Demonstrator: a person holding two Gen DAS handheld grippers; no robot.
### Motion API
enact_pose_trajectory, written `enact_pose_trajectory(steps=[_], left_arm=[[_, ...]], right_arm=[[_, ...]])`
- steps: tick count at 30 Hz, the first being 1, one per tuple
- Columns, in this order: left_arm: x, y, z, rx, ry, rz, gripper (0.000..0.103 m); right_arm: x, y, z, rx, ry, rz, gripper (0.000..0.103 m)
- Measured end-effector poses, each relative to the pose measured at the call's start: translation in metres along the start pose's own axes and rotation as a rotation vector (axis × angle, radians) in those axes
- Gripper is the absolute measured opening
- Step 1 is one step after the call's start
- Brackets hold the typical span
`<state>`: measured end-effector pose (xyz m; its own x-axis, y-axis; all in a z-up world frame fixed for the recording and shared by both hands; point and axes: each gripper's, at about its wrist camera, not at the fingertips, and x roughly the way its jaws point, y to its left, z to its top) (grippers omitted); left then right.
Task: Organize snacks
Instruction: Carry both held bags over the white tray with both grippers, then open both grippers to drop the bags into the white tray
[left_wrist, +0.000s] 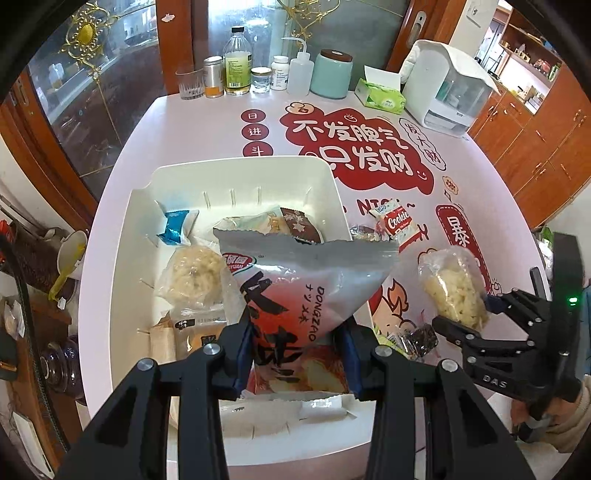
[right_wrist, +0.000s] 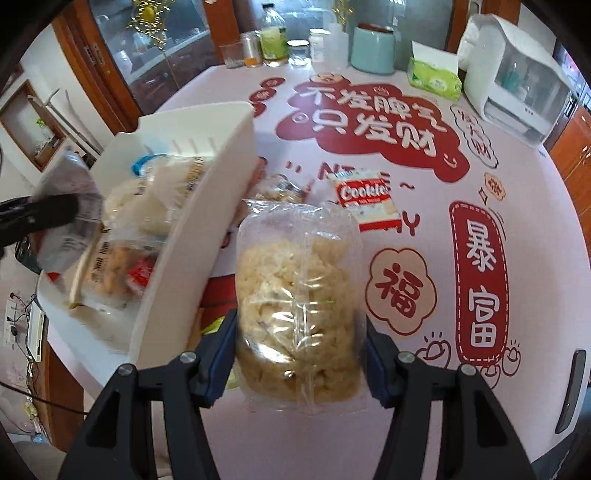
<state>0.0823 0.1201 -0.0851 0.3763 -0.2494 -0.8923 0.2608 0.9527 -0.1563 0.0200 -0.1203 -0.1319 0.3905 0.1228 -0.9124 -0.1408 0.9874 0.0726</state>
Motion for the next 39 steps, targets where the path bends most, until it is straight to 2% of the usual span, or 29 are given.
enact_pose_trajectory(steps=[13, 29, 39], left_arm=[[-0.002, 0.020, -0.009, -0.003, 0.002, 0.011, 0.039], [-0.010, 0.056, -0.026, -0.047, -0.001, 0.080, 0.040], [-0.017, 0.070, -0.034, -0.074, 0.001, 0.093, 0.040]], right_arm=[[-0.038, 0.052, 0.017, -0.091, -0.088, 0.018, 0.060], [-0.053, 0.120, 0.055, -0.194, -0.148, 0.122, 0.060], [-0.057, 0.145, 0.069, -0.259, -0.191, 0.106, 0.060]])
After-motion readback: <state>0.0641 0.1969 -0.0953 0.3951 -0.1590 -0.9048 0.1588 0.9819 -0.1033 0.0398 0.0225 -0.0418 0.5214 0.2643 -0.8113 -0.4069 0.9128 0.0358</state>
